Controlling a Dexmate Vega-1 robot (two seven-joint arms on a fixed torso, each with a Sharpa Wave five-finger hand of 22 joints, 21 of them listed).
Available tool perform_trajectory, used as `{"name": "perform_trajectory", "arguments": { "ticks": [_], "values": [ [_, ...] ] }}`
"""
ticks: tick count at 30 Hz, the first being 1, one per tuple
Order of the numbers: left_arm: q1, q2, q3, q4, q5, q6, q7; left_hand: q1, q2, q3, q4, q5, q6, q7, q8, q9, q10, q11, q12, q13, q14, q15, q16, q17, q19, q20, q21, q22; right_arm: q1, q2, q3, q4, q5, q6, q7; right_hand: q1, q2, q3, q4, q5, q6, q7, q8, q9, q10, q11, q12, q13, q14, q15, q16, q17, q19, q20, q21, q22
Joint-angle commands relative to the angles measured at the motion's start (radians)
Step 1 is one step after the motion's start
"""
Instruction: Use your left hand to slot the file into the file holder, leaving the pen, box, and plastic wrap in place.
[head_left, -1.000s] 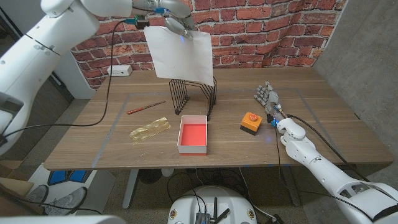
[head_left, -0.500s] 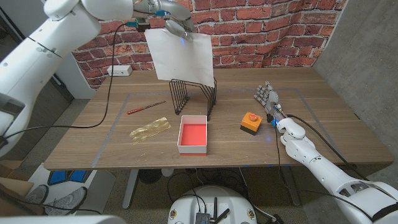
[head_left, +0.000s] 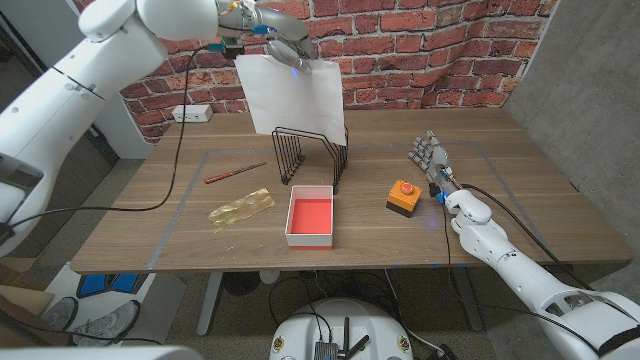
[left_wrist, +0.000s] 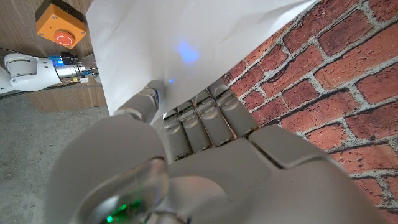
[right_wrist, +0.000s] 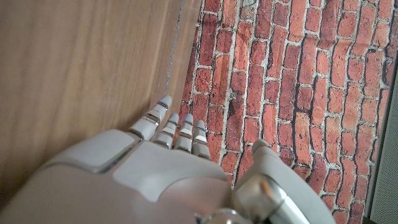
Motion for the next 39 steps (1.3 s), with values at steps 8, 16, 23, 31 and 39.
{"name": "perform_trajectory", "arguments": {
  "ticks": [8, 16, 23, 31, 39],
  "values": [
    [0.033, 0.004, 0.005, -0.019, 0.006, 0.024, 0.01, -0.003, 0.004, -0.003, 0.0, -0.002, 0.003, -0.001, 0.008, 0.003, 0.002, -0.004, 0.0, 0.002, -0.003, -0.065, 0.005, 0.005, -0.009, -0.068, 0.008, 0.002, -0.001, -0.001, 0.002, 0.002, 0.002, -0.001, 0.0, 0.0, 0.046, 0.006, 0.002, -0.004, 0.006, -0.001, -0.001, 0.002, 0.001, 0.006, 0.002, 0.0, 0.004, 0.004, 0.007, 0.005, 0.002, 0.004, 0.005, 0.002],
    [0.051, 0.007, 0.006, -0.026, 0.013, 0.03, 0.021, -0.003, 0.005, -0.003, 0.0, -0.002, 0.003, -0.003, 0.009, 0.003, 0.001, -0.002, 0.0, 0.002, -0.006, -0.064, 0.005, 0.005, -0.011, -0.069, 0.008, 0.003, 0.002, 0.002, 0.002, 0.011, 0.003, 0.0, -0.001, 0.001, 0.046, 0.006, 0.001, -0.004, 0.006, -0.001, -0.001, 0.002, 0.001, 0.006, 0.003, 0.0, 0.004, 0.004, 0.008, 0.005, 0.002, 0.004, 0.005, 0.002],
    [0.066, 0.01, 0.004, -0.034, 0.02, 0.031, 0.034, -0.005, 0.004, -0.004, 0.0, -0.002, 0.003, -0.003, 0.009, 0.003, 0.001, -0.004, 0.0, 0.002, -0.005, -0.064, 0.006, 0.005, -0.011, -0.069, 0.008, 0.002, 0.002, 0.003, 0.001, 0.01, 0.002, -0.002, -0.003, 0.0, 0.046, 0.005, 0.001, -0.005, 0.006, -0.001, -0.001, 0.002, 0.002, 0.006, 0.003, 0.0, 0.006, 0.003, 0.009, 0.006, 0.002, 0.004, 0.005, 0.002],
    [0.079, 0.011, 0.008, -0.035, 0.032, 0.035, 0.039, -0.005, 0.004, -0.003, 0.0, -0.002, 0.004, -0.004, 0.009, 0.003, 0.0, -0.006, 0.0, 0.002, -0.006, -0.064, 0.005, 0.005, -0.01, -0.068, 0.009, 0.002, 0.003, 0.003, 0.001, 0.004, 0.001, -0.005, -0.007, 0.001, 0.046, 0.005, 0.0, -0.005, 0.006, -0.001, -0.001, 0.002, 0.003, 0.006, 0.003, 0.0, 0.006, 0.003, 0.009, 0.006, 0.003, 0.004, 0.005, 0.003],
    [0.088, 0.011, 0.012, -0.03, 0.042, 0.034, 0.044, -0.005, 0.003, -0.003, 0.0, -0.002, 0.004, -0.004, 0.009, 0.003, 0.005, -0.003, 0.002, 0.002, -0.006, -0.065, 0.006, 0.005, -0.012, -0.069, 0.009, 0.002, 0.006, 0.003, 0.001, 0.006, 0.0, -0.007, -0.01, 0.001, 0.046, 0.005, -0.001, -0.005, 0.006, -0.001, -0.001, 0.002, 0.002, 0.005, 0.003, 0.0, 0.006, 0.003, 0.01, 0.007, 0.003, 0.004, 0.005, 0.003]
  ]
}}
